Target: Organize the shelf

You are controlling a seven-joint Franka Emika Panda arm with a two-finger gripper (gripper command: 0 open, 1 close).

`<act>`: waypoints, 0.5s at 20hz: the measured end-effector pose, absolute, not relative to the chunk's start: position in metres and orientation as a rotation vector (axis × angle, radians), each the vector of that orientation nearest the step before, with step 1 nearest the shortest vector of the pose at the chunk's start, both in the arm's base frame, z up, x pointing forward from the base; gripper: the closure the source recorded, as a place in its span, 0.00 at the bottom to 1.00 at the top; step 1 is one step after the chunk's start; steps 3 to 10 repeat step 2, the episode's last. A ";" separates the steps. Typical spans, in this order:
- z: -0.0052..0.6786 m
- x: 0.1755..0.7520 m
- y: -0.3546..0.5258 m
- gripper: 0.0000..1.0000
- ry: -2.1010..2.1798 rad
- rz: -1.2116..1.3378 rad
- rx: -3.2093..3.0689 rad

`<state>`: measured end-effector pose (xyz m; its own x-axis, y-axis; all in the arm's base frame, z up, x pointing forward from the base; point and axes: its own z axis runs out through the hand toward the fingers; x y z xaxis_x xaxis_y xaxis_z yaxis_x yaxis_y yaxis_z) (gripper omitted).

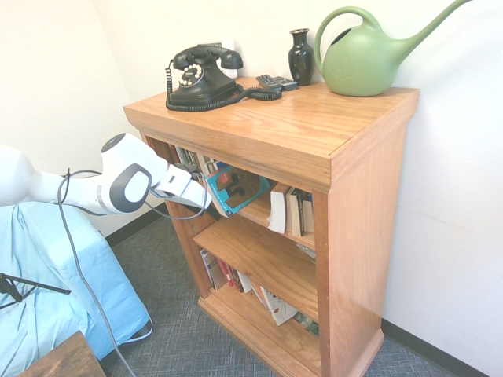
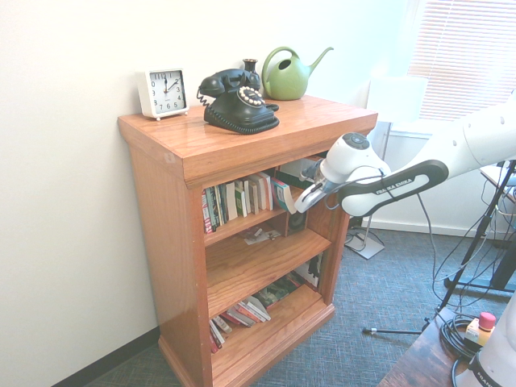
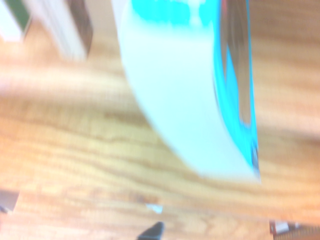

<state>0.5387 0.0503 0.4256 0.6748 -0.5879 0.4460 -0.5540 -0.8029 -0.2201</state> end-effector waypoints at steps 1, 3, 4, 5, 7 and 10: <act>0.426 0.530 0.048 0.00 0.965 -0.784 -2.814; 0.427 0.520 0.046 0.00 0.970 -0.783 -2.812; 0.427 0.520 0.046 0.00 0.970 -0.783 -2.812; 0.427 0.520 0.046 0.00 0.970 -0.783 -2.812; 0.427 0.520 0.046 0.00 0.970 -0.783 -2.812; 0.427 0.520 0.046 0.00 0.970 -0.783 -2.812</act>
